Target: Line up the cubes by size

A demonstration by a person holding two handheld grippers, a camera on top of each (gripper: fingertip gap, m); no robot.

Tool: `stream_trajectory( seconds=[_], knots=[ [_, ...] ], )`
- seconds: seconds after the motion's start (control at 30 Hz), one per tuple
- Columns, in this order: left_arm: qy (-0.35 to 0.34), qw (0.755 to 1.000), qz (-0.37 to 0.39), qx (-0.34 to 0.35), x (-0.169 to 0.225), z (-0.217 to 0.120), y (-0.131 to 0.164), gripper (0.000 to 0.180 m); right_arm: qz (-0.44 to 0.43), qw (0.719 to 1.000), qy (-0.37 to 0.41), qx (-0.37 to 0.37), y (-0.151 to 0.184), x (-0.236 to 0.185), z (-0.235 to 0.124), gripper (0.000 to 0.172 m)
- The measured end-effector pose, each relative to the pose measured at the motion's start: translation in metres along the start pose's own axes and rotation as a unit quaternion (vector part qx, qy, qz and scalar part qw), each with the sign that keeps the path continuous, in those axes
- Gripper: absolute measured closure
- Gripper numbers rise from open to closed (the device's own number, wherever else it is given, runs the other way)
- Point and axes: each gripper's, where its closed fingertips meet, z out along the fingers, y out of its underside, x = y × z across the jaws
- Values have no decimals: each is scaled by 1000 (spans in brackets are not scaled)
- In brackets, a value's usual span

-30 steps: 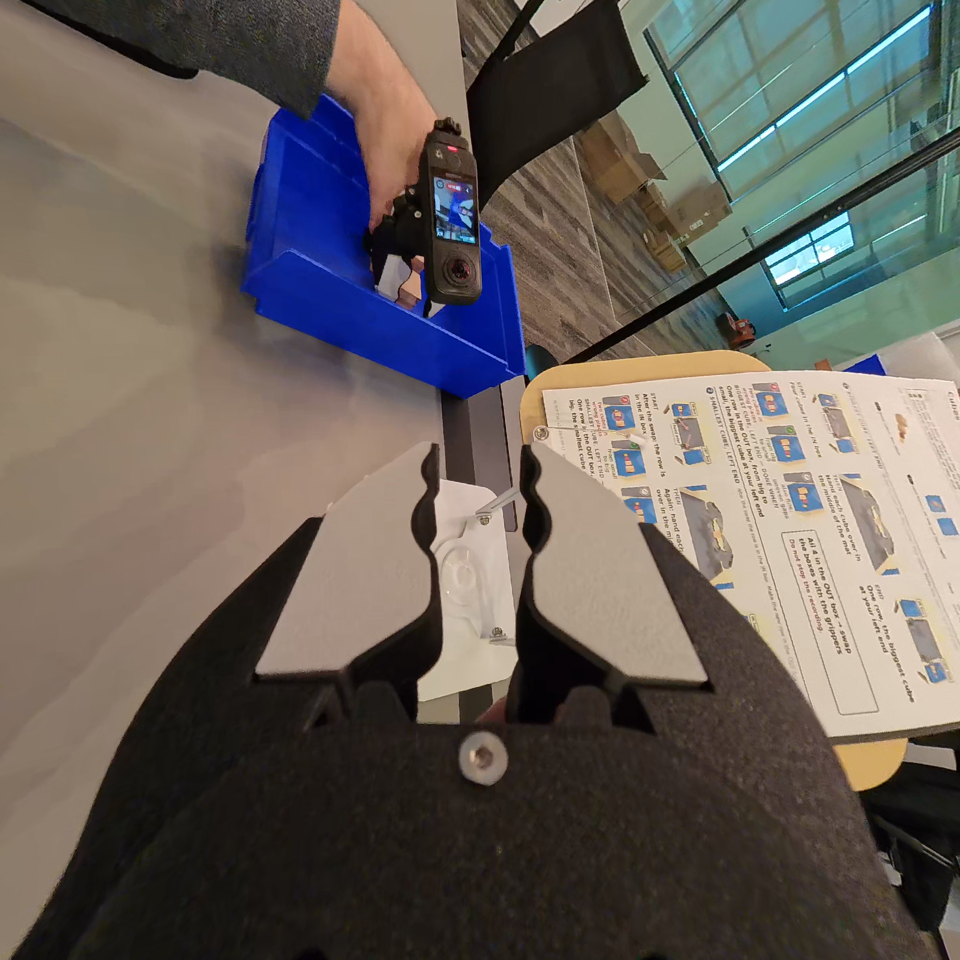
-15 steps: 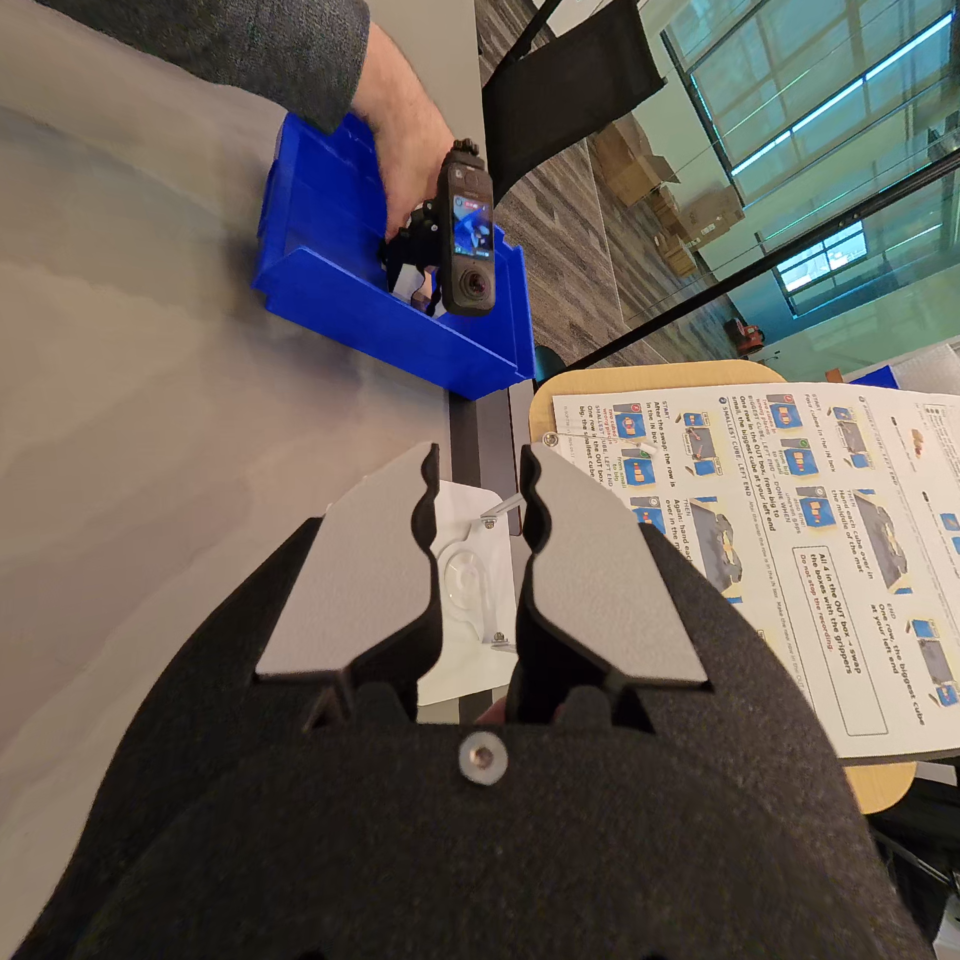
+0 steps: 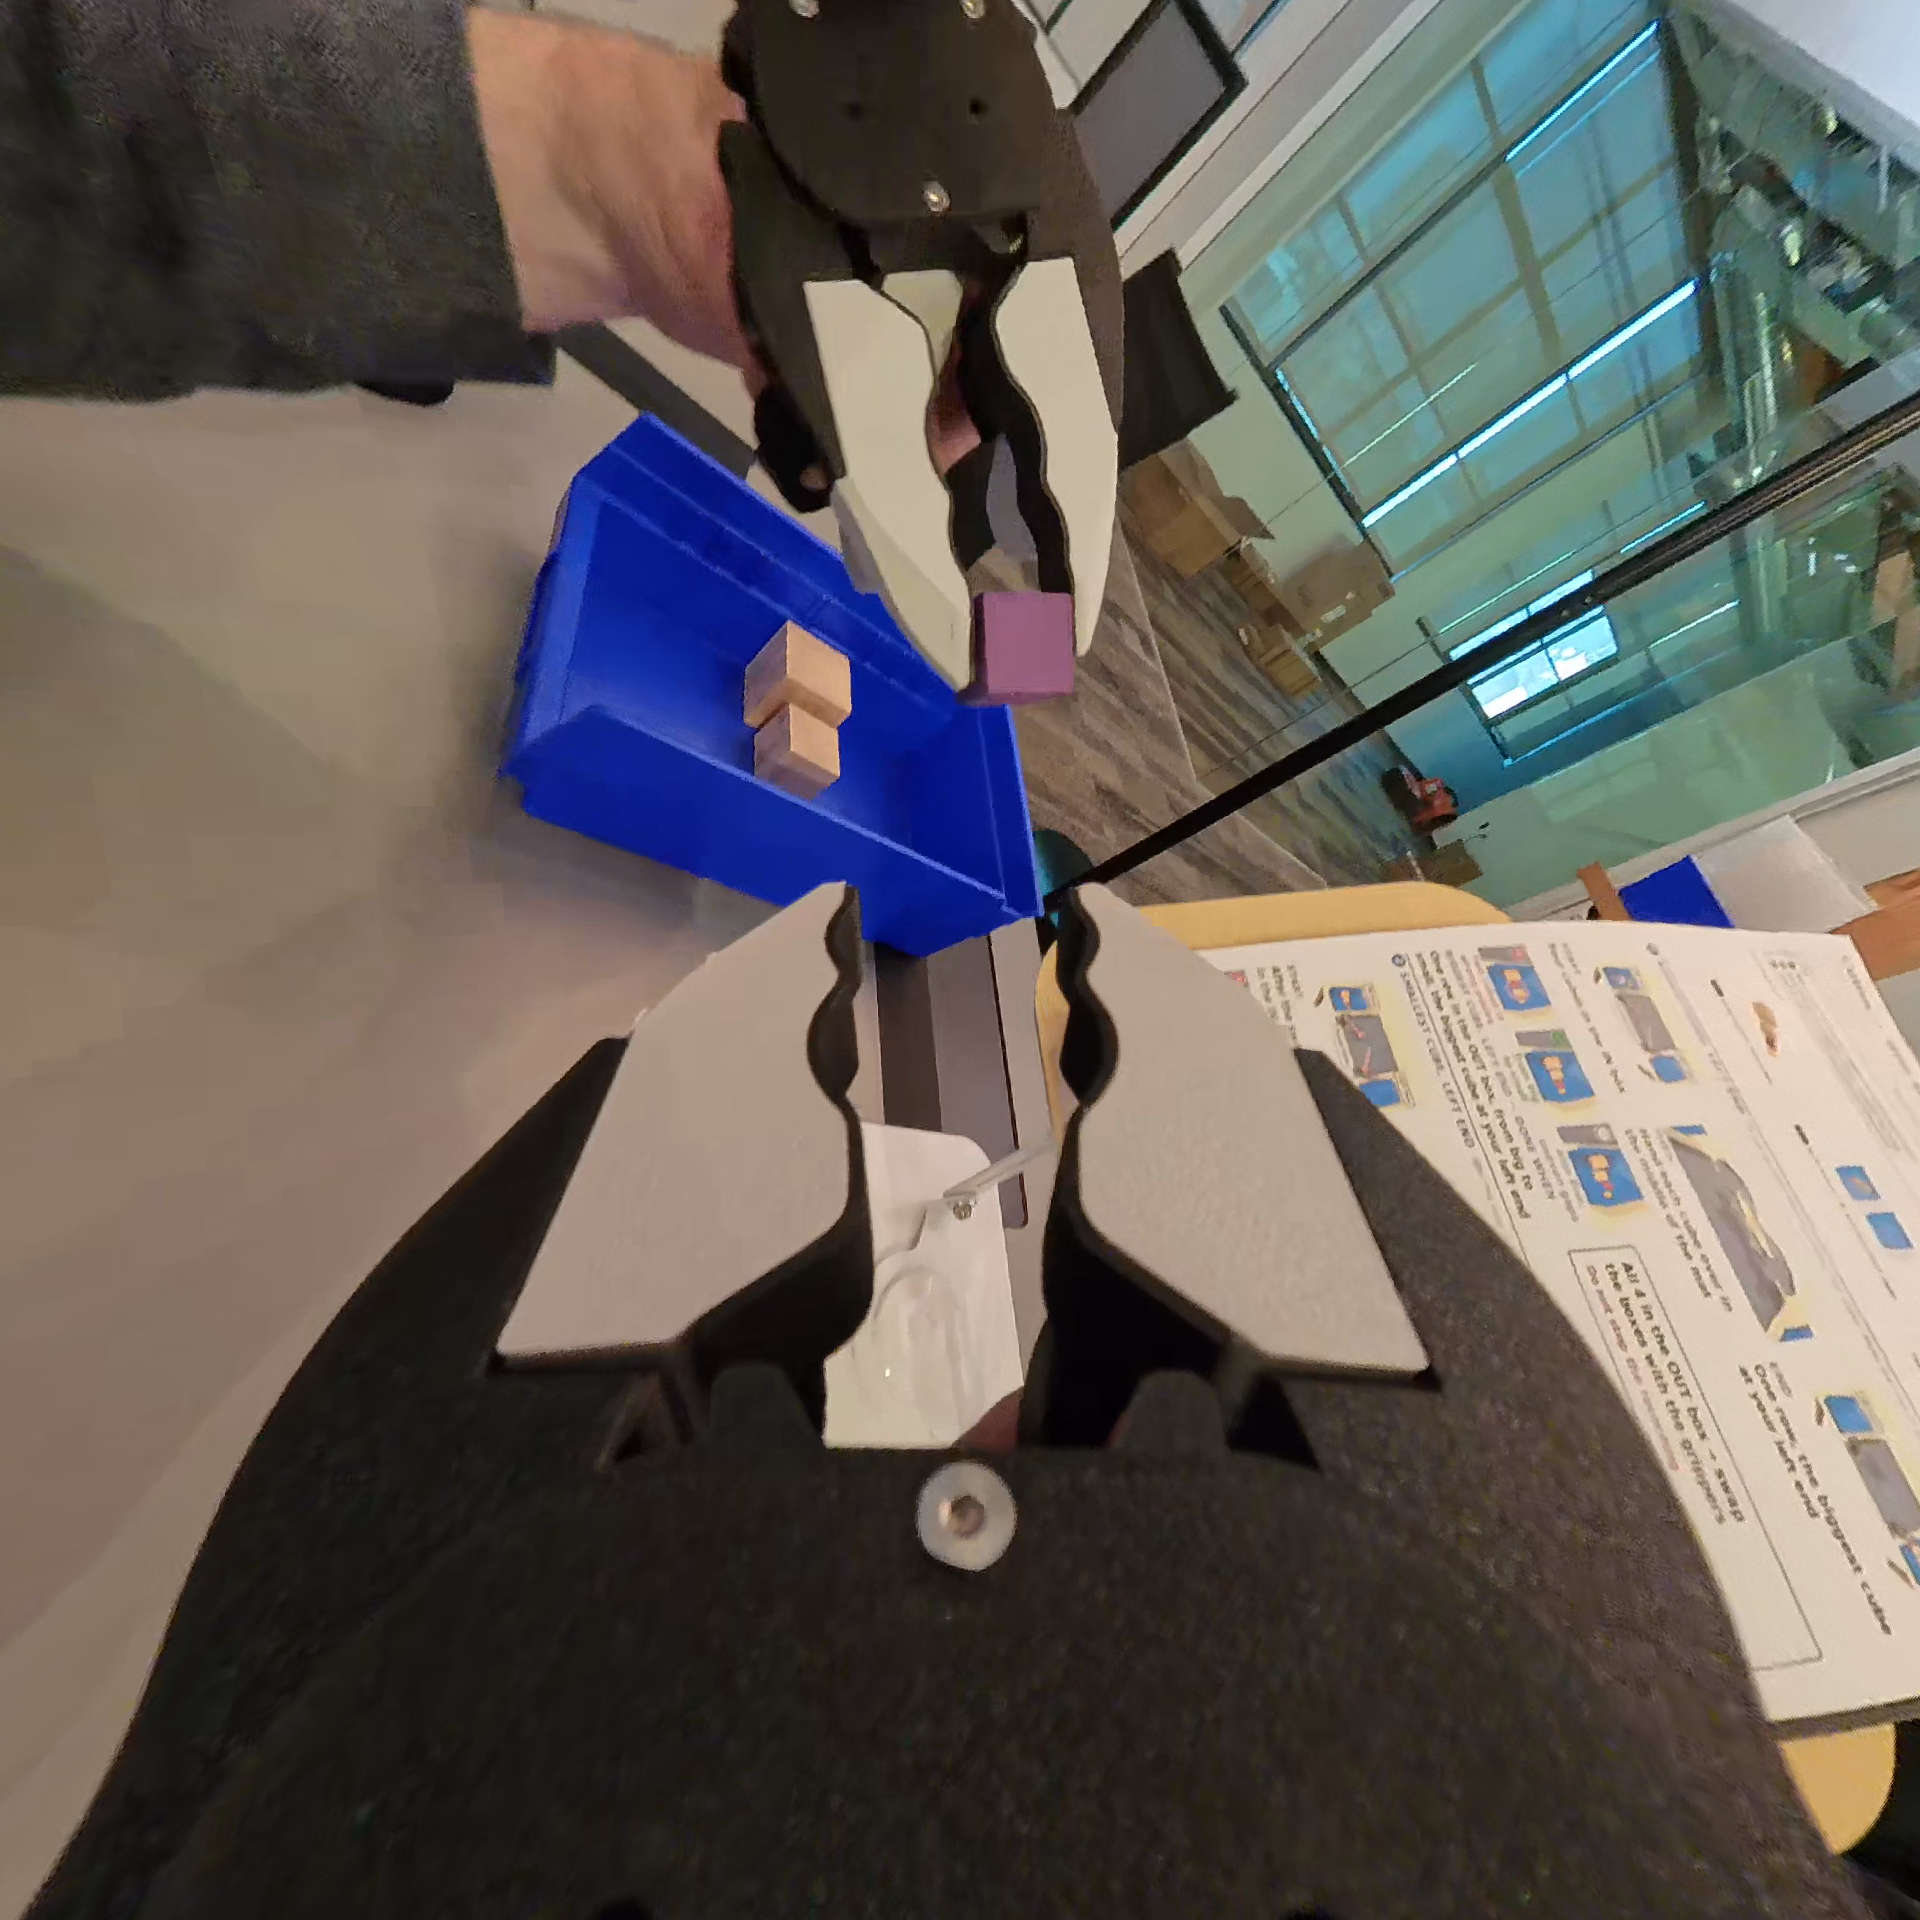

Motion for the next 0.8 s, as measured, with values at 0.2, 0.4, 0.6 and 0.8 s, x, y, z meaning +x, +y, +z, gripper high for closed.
stream_trajectory(
  seconds=[0.2, 0.4, 0.6, 0.8],
  knots=[
    [37, 986, 10, 162, 52, 3, -88, 152, 18, 998, 2, 55, -19, 1, 0, 133],
    [50, 965, -26, 255, 57, 2, -120, 152, 28, 996, -20, 85, -25, -3, -5, 132],
    [56, 962, -25, 268, 63, 7, -127, 152, 43, 990, -32, 129, -39, -4, -14, 132],
    [55, 957, -24, 282, 64, 2, -130, 152, 43, 986, -50, 154, -47, -10, -16, 136]
  ],
)
